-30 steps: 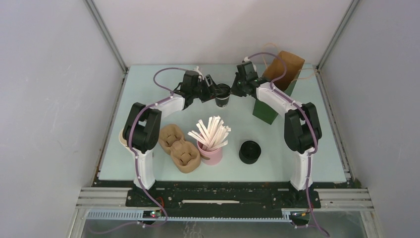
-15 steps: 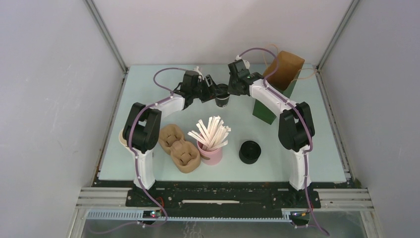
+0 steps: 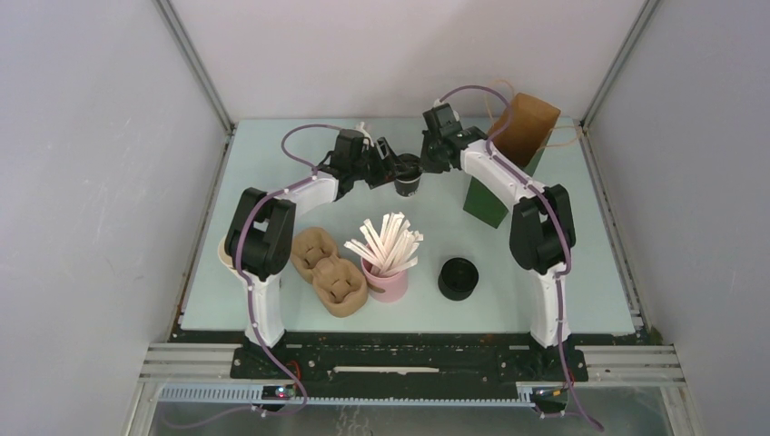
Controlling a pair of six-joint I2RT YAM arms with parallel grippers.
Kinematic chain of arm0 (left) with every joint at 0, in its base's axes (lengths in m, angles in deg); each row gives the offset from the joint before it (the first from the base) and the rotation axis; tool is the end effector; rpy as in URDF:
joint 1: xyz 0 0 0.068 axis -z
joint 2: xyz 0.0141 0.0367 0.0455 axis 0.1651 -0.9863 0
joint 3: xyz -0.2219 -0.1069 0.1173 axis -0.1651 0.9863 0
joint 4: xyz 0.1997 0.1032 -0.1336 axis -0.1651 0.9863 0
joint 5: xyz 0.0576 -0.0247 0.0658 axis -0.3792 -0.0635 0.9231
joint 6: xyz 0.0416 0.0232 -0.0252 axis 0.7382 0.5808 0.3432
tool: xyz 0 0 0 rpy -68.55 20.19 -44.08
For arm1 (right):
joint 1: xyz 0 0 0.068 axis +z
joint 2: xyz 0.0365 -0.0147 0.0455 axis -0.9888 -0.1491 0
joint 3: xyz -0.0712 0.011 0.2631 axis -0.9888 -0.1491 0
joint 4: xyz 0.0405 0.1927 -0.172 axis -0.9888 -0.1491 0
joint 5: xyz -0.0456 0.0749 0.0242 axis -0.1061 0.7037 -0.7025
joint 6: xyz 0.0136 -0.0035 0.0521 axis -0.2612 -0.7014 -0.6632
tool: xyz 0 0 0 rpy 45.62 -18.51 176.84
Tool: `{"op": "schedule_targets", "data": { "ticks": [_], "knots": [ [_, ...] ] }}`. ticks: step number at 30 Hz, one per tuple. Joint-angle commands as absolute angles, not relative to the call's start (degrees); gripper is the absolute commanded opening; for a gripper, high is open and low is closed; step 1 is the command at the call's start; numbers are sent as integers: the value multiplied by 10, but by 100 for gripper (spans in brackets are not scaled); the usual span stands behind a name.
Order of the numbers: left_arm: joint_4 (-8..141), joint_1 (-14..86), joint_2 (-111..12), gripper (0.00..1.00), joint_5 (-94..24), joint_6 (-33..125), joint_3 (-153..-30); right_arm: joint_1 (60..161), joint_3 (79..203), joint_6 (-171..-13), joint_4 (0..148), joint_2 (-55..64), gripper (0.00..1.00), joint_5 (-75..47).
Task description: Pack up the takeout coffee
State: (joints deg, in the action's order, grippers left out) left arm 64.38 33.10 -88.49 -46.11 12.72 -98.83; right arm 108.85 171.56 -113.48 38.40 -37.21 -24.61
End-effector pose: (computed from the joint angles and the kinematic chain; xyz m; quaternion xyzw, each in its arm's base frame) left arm 0.4143 -0.1938 0.2039 -0.0797 0.8601 -0.3928 0.3157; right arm 0.4275 0.2195 0.2373 0.0174 0.9468 0.1256 0.2959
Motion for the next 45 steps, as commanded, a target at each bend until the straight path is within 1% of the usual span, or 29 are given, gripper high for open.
{"op": "schedule_targets", "data": {
  "ticks": [1, 3, 9, 16, 19, 22, 27, 31, 34, 37, 42, 45],
  "knots": [
    [733, 345, -920, 67, -494, 155, -967, 1110, 1687, -1090, 154, -519, 17, -212],
    [733, 345, -922, 67, -498, 153, -969, 1118, 1713, -1086, 124, -535, 17, -252],
    [733, 345, -923, 67, -498, 153, -971, 1135, 1754, -1080, 80, -569, 17, -279],
    [733, 345, -930, 68, -504, 152, -971, 1150, 1795, -1076, 59, -591, 17, -285],
    [733, 345, -932, 68, -504, 151, -973, 1158, 1842, -1076, 23, -616, 17, -289],
    [731, 344, -930, 68, -502, 147, -971, 1163, 1857, -1077, 24, -618, 17, -289],
    [726, 336, -933, 68, -501, 137, -964, 1164, 1896, -1081, 32, -613, 17, -275],
    [726, 333, -930, 68, -500, 138, -961, 1153, 1861, -1094, 105, -577, 17, -206],
    [725, 329, -926, 68, -497, 136, -954, 1148, 1852, -1101, 125, -572, 18, -153],
    [723, 327, -930, 68, -502, 132, -952, 1154, 1854, -1103, 120, -586, 18, -175],
    [716, 326, -931, 68, -504, 128, -946, 1158, 1837, -1102, 129, -591, 18, -162],
    [715, 327, -933, 68, -509, 126, -948, 1157, 1907, -1092, 75, -629, 18, -169]
  ]
}}
